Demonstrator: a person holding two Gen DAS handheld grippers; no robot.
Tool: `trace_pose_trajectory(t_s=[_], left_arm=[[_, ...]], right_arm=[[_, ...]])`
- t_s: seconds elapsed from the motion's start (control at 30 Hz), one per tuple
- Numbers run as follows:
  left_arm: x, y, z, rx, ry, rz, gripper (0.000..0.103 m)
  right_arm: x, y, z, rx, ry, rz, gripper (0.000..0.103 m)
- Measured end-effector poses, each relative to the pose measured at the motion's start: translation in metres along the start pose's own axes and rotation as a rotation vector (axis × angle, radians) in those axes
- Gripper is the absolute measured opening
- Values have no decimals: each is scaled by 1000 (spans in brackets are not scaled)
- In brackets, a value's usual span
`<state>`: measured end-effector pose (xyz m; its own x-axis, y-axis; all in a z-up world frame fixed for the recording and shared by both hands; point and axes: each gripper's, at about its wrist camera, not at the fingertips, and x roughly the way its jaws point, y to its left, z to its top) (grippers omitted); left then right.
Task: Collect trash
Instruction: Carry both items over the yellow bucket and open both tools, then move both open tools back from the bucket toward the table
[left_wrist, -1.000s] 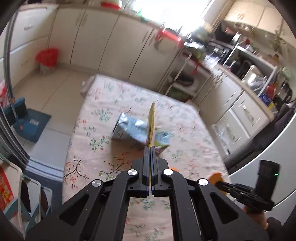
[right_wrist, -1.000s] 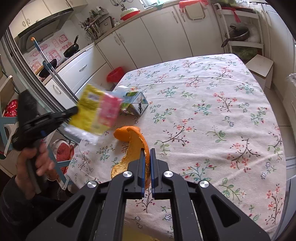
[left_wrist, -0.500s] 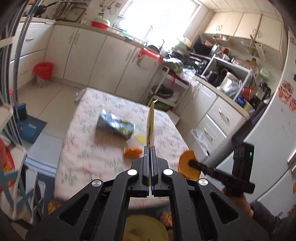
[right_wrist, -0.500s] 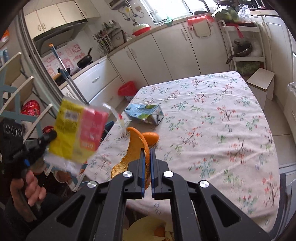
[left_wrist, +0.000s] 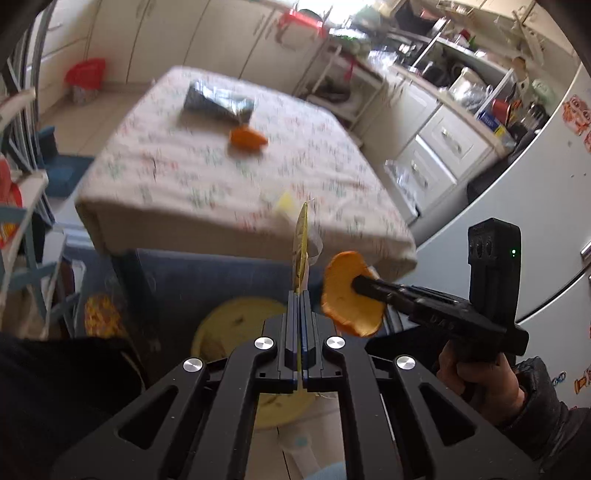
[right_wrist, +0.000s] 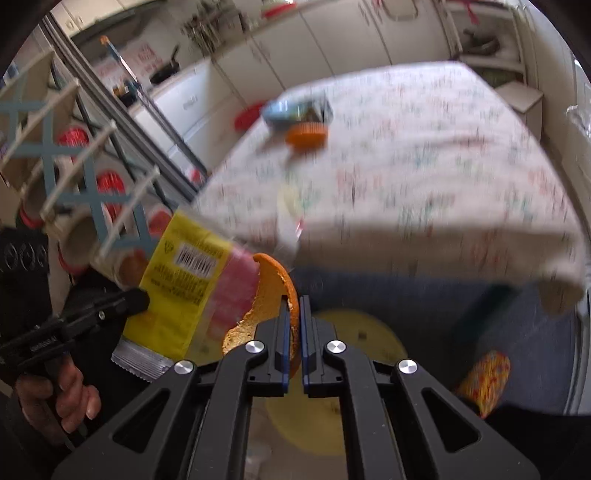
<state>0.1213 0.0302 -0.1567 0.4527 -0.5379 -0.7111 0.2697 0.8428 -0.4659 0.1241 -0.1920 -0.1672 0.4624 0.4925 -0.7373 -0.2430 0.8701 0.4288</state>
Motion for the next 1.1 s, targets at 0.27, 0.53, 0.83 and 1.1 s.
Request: trace_pose_trajectory(t_s=[0.27, 0.53, 0.83, 1.1], left_arm=[[33, -5, -26, 28, 133, 49, 2], [27, -14, -37, 81, 81, 139, 44], [17, -32, -38, 169, -8, 236, 64], [7, -33, -35, 177, -70, 293, 81]], right_arm=[[35, 7, -30, -64, 171, -83, 8], [35, 1, -40, -50, 201, -126, 32], [17, -5, -33, 14, 94, -107, 50], [14, -6, -30, 35, 67, -110, 57]])
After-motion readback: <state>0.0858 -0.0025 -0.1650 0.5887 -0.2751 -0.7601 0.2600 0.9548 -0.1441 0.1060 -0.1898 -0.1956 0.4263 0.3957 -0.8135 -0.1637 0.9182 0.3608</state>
